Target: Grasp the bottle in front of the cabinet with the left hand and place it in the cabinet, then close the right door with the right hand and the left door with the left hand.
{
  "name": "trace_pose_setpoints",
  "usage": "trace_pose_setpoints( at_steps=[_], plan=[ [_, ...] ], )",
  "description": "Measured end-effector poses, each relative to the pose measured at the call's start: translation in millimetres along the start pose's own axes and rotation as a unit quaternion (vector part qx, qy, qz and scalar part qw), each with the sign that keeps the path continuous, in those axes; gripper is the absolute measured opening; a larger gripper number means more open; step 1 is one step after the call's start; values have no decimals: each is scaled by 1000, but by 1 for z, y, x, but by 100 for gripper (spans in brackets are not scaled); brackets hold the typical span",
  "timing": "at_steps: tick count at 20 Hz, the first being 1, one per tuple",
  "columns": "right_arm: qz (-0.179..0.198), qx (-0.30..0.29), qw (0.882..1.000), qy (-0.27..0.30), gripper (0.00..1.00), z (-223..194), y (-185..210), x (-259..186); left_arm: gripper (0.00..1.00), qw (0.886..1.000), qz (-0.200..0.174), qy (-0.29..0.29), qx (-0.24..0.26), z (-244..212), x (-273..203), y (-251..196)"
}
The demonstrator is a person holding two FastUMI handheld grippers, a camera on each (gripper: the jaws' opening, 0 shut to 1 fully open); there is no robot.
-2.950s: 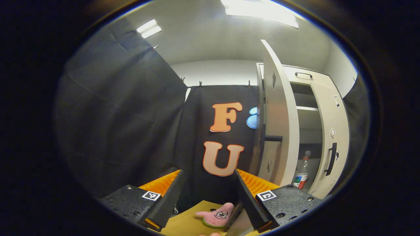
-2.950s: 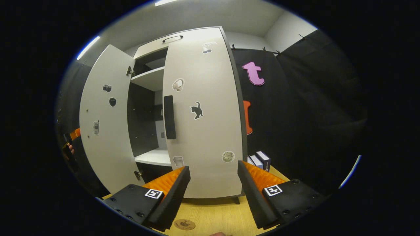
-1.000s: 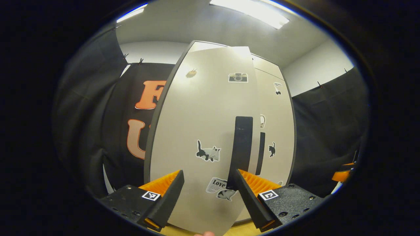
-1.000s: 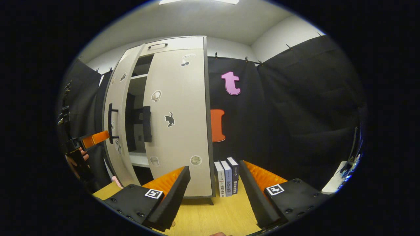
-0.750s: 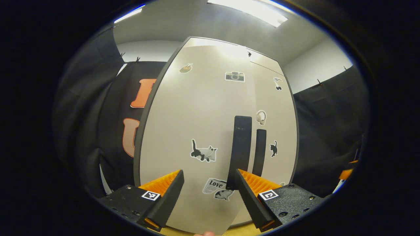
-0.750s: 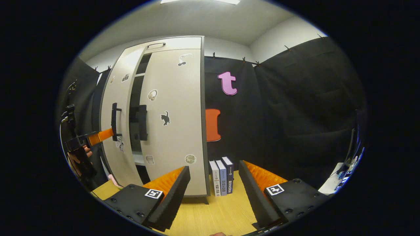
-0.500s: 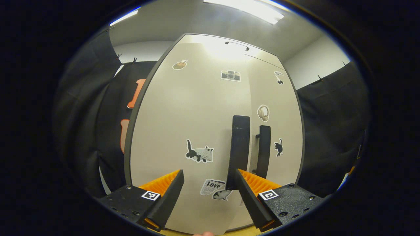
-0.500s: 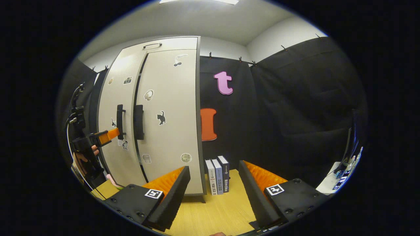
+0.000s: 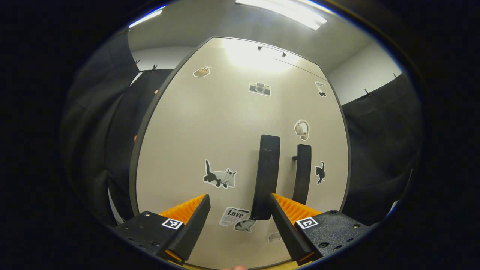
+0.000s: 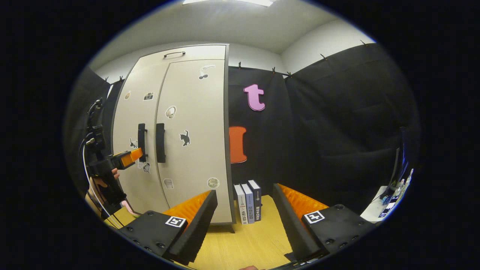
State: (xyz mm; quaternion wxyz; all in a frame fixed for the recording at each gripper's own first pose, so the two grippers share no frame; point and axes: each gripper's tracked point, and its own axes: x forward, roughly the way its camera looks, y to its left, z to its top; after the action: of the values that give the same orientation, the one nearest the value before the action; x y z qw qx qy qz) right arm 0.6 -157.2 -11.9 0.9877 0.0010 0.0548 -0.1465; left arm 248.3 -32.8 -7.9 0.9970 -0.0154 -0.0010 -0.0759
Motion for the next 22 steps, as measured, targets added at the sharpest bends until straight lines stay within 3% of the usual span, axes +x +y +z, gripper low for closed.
trace_pose_setpoints(
  at_steps=[11,17,22],
  plan=[
    [75,13,997,-5,98,-3,56,-11,94,1000,20,-14,-4,43,-107,19],
    [110,18,994,1,98,-16,83,-27,94,999,49,-9,6,31,-172,31],
    [110,5,994,-8,98,-23,87,-45,94,998,61,-18,-4,28,-215,28]
  ],
)
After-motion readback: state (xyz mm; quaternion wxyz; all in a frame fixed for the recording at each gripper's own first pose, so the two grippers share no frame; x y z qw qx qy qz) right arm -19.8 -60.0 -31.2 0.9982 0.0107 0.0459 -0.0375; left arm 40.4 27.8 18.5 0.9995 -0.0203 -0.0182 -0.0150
